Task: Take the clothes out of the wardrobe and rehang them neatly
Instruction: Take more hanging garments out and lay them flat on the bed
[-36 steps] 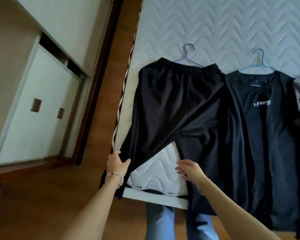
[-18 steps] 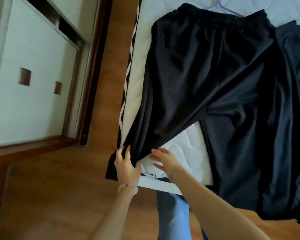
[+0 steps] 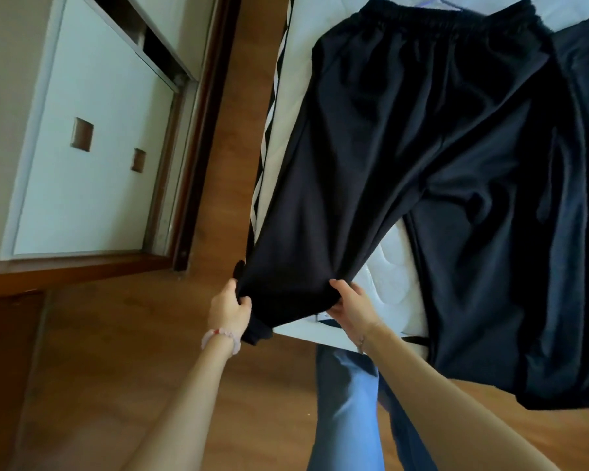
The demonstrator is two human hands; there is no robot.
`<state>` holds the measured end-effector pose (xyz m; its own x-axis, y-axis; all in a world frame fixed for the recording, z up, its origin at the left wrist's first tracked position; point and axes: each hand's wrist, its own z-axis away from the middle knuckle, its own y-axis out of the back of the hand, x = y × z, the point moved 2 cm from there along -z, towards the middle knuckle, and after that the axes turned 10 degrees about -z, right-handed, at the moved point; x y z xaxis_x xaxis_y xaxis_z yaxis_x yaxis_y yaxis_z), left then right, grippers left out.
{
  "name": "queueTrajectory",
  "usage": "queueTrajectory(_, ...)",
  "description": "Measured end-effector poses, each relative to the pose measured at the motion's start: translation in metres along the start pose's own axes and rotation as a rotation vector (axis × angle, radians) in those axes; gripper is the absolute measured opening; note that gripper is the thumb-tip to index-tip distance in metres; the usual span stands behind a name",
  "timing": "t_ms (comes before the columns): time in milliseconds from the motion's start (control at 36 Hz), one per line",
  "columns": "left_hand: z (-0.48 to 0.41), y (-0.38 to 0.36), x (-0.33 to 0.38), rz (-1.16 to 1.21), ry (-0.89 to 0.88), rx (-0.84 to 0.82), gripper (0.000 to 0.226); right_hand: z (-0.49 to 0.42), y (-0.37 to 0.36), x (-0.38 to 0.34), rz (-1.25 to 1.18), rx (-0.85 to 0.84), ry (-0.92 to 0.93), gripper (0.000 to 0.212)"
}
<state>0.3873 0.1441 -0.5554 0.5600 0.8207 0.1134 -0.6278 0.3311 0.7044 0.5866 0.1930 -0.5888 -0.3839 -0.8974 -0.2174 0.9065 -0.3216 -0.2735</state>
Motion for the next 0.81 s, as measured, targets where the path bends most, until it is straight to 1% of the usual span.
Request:
queueTrajectory(83,0.010,-0.011,-0.001,0.065,-0.021,-0.102,0.039,0.013,0.008,-0.001,-0.094,-0.028,-0.031,0.023)
queueTrajectory(139,0.020,-0.015,-0.003,0.162,-0.032,-0.139,0.031,0.021,0.012,-0.004,-0.159,-0.073,-0.059,0.019)
queueTrajectory(194,0.028,-0.018,-0.007,0.234,-0.046,-0.156,0.027,0.027,0.017,-0.007,-0.151,-0.111,-0.059,0.016)
queueTrajectory(250,0.035,-0.018,-0.013,0.293,-0.033,-0.169,0.029,0.032,0.023,-0.009,-0.097,-0.123,-0.018,0.022)
queueTrajectory(333,0.042,-0.013,-0.020,0.403,0.007,-0.159,0.037,0.038,0.029,-0.009,-0.066,-0.142,0.058,0.029)
queueTrajectory(417,0.047,-0.002,-0.023,0.474,0.015,-0.109,0.045,0.045,0.030,-0.006,0.013,-0.175,0.120,0.053)
queueTrajectory(444,0.048,0.002,-0.023,0.489,0.016,-0.084,0.048,0.048,0.029,-0.005,0.014,-0.202,0.130,0.054)
queueTrajectory(472,0.049,0.006,-0.023,0.500,0.019,-0.058,0.051,0.052,0.027,-0.004,0.005,-0.244,0.139,0.049)
queueTrajectory(500,0.049,0.009,-0.023,0.511,0.020,-0.034,0.054,0.055,0.027,-0.003,0.007,-0.274,0.152,0.040)
queueTrajectory(556,0.052,0.013,-0.022,0.553,0.004,-0.009,0.057,0.061,0.027,-0.002,0.018,-0.300,0.197,0.014)
queueTrajectory(611,0.055,0.016,-0.022,0.568,-0.044,-0.008,0.057,0.065,0.028,0.001,0.015,-0.319,0.210,0.019)
queueTrajectory(639,0.057,0.017,-0.023,0.561,-0.074,-0.024,0.053,0.067,0.028,0.003,0.033,-0.320,0.209,0.023)
queueTrajectory(722,0.062,0.013,-0.027,0.500,-0.139,-0.113,0.042,0.070,0.033,0.017,0.161,-0.256,0.194,0.031)
queueTrajectory(806,0.063,0.002,-0.032,0.394,-0.128,-0.166,0.035,0.069,0.040,0.032,0.349,-0.187,0.185,0.025)
